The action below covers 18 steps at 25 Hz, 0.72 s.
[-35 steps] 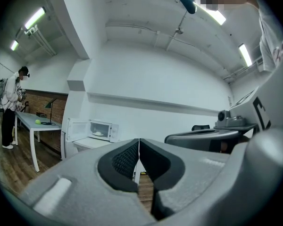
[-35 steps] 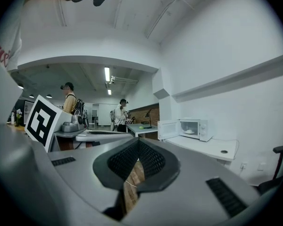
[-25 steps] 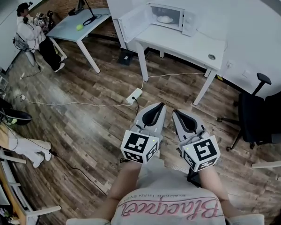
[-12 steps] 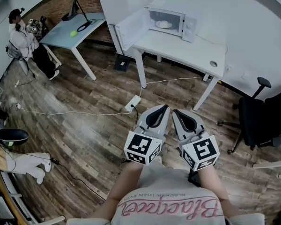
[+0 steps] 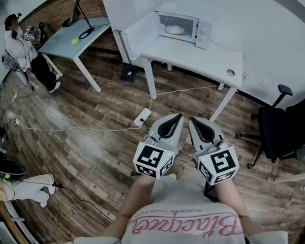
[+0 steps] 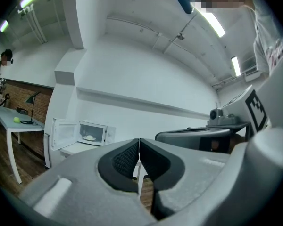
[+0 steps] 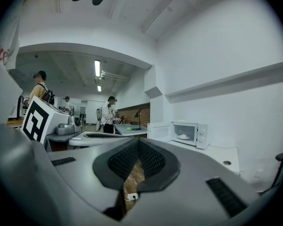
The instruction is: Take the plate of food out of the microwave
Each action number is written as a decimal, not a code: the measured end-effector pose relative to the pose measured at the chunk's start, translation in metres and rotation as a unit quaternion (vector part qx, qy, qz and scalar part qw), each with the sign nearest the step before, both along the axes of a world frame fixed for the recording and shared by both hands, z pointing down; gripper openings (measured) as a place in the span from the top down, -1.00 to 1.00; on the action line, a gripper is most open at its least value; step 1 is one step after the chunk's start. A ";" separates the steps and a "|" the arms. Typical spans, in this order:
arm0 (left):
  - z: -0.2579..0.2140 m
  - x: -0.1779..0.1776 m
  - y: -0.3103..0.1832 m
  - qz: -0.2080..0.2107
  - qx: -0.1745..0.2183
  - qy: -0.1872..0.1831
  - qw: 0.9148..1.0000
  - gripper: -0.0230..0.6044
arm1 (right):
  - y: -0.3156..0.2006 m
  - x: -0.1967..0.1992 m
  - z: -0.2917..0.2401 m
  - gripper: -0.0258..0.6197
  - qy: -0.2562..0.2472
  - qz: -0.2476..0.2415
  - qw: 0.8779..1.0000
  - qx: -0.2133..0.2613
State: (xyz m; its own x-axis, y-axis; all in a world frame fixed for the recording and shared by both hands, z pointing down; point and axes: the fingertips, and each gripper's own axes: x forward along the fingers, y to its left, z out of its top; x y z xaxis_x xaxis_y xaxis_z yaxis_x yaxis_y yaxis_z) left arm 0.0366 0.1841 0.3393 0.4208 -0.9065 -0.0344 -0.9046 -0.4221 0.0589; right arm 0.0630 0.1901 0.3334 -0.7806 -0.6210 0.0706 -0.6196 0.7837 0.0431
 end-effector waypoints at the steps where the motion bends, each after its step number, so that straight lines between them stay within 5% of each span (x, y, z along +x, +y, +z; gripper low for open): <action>1: 0.000 -0.002 -0.001 0.000 0.000 -0.001 1.000 0.90 | -0.001 -0.001 -0.001 0.88 0.000 0.001 1.000 0.002; 13: 0.003 -0.020 -0.021 -0.026 -0.001 0.011 1.000 0.90 | -0.023 -0.005 0.004 0.88 -0.013 0.018 1.000 -0.009; 18: 0.002 -0.029 -0.040 -0.037 -0.004 0.012 0.999 0.90 | -0.040 -0.007 0.008 0.88 -0.061 -0.009 0.996 -0.071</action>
State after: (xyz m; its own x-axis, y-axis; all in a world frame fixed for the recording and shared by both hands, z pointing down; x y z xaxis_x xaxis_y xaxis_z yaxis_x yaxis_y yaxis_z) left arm 0.0078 0.1445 0.3415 0.3515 -0.9355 -0.0367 -0.9318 -0.3533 0.0832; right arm 0.0559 0.1503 0.3414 -0.7993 -0.5978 0.0613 -0.5998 0.7873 -0.1427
